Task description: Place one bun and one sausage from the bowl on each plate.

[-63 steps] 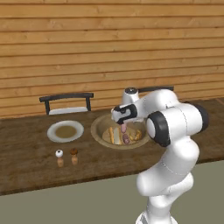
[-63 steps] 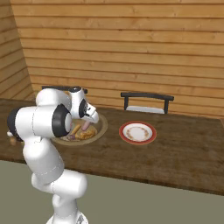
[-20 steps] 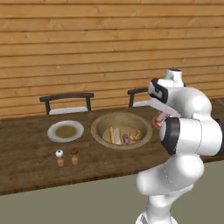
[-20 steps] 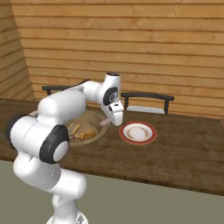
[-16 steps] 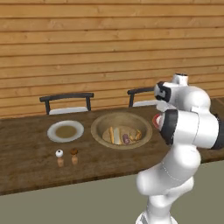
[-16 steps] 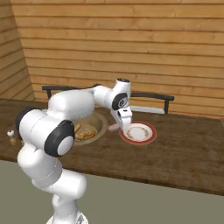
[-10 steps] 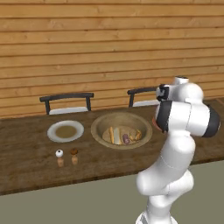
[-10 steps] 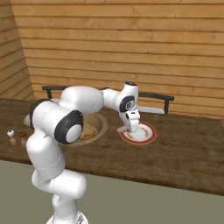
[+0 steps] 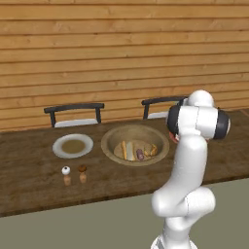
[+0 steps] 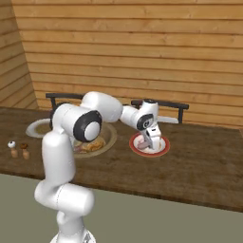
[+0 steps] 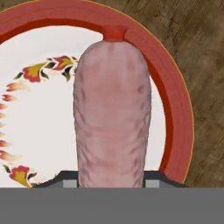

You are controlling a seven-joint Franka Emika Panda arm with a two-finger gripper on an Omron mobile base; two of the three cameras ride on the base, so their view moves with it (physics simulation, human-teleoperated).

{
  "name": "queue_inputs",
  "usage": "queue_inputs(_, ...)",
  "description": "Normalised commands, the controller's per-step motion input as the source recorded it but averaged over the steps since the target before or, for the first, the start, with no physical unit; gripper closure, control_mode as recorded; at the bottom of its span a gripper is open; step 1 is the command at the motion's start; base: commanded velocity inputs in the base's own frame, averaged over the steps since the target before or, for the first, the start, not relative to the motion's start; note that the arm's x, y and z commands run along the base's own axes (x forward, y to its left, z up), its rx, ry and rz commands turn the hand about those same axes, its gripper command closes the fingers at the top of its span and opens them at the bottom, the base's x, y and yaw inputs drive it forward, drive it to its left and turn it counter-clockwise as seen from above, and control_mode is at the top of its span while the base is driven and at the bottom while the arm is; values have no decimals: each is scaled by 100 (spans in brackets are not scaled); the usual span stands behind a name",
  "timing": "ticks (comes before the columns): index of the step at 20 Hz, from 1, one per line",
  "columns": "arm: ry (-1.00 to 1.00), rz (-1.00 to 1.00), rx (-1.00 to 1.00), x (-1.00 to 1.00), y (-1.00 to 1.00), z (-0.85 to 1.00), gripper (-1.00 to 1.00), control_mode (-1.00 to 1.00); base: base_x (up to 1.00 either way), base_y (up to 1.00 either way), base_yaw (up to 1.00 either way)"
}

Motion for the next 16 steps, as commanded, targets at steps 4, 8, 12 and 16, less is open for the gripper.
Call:
queue_inputs(4, 0, 0, 0, 20, -14, 23, -100, -100, 0, 0, 0)
queue_inputs(8, -1, 0, 0, 0, 1, 70, -100, -100, 0, 0, 0)
queue_inputs(12, -9, 17, -6, -39, 75, 100, -100, -100, 0, 0, 0)
queue_inputs(16, 0, 29, -13, -62, 100, 74, -100, -100, 0, 0, 0)
